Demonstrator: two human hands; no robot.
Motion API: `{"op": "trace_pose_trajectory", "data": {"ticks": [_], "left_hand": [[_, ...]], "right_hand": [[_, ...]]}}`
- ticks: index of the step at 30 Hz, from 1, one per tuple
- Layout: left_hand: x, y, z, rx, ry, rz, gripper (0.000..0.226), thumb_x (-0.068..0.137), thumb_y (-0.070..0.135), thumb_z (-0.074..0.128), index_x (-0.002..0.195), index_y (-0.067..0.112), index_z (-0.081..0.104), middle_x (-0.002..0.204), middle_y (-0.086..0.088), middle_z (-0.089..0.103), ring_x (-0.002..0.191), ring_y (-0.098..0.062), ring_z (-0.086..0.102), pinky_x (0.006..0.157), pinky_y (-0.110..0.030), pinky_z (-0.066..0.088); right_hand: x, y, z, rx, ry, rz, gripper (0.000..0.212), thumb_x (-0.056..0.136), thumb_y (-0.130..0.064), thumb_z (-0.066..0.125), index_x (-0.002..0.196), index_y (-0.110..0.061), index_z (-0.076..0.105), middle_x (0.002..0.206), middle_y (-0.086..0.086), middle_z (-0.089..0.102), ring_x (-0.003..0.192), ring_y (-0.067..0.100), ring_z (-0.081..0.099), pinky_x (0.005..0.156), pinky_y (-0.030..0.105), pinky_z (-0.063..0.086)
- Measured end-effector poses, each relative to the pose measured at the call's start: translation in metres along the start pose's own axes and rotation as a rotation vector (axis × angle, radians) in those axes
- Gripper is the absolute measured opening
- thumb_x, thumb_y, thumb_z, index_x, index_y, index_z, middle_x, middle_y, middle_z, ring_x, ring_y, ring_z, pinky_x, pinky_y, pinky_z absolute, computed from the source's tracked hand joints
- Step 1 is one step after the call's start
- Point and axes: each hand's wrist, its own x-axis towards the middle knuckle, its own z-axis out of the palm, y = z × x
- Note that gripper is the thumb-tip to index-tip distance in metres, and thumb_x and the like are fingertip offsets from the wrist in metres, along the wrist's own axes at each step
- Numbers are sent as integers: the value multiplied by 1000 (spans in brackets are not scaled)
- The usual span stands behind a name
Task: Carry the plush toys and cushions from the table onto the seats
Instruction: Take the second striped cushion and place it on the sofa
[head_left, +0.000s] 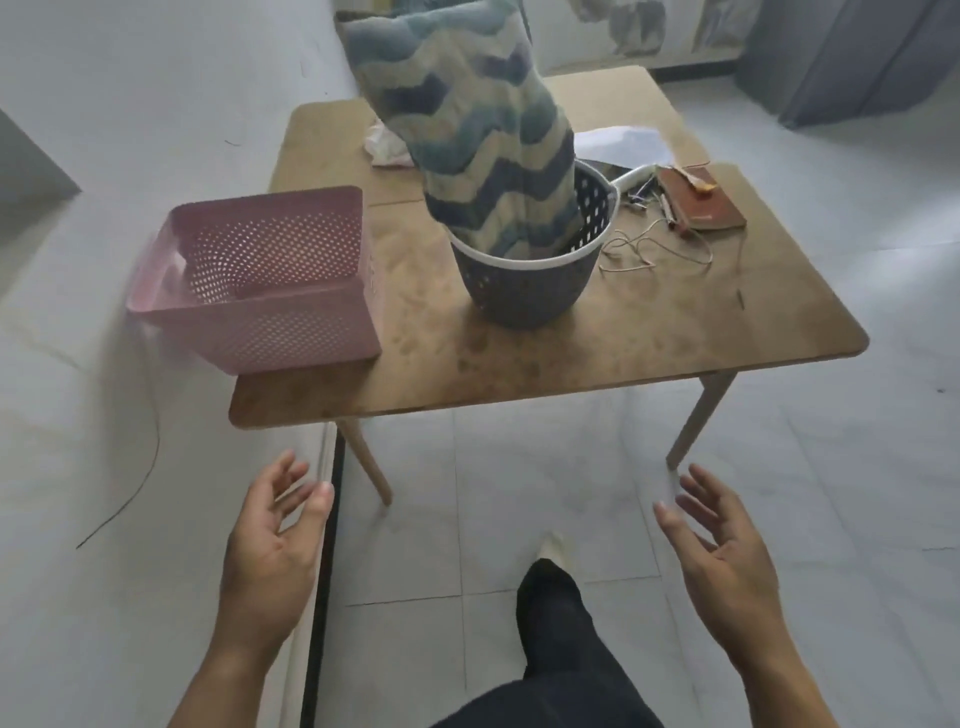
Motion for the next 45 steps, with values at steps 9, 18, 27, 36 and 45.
{"op": "trace_pose_trajectory", "data": {"ticks": [9,18,27,36,45], "left_hand": [[180,128,102,-69,-31,92,52,95,23,65,143,31,46,136,10,59,122,-1,59,94,-18,46],[358,151,185,-218,-159,-62,69,92,34,70,150,26,35,147,0,50,132,-16,53,99,-29,48],[419,170,239,-362,-202,1,30,93,33,71,123,29,67,113,16,76,107,1,69,88,-16,55],[415,234,218,-541,-124,249,22,93,30,73,111,19,76,107,0,79,106,-19,73,96,-46,59],[406,311,224,-912,-292,281,29,96,20,67,124,15,67,122,-7,74,115,-30,70,97,-54,57]], "right_hand": [[269,-143,38,68,-121,-188,61,94,-24,71,150,-24,46,145,1,56,130,17,56,100,34,52],[423,-217,123,-62,-145,-286,71,92,-36,73,154,-24,40,145,-8,50,129,10,53,109,41,49],[488,-249,193,-118,-170,-210,78,82,-55,77,148,-33,44,134,-7,64,125,13,60,108,40,50],[460,-314,146,297,-167,-234,78,73,-14,87,143,-9,53,111,1,79,102,17,76,86,38,63],[394,-339,68,421,175,-346,50,70,-37,91,113,-22,72,122,11,73,107,22,74,85,37,63]]}}
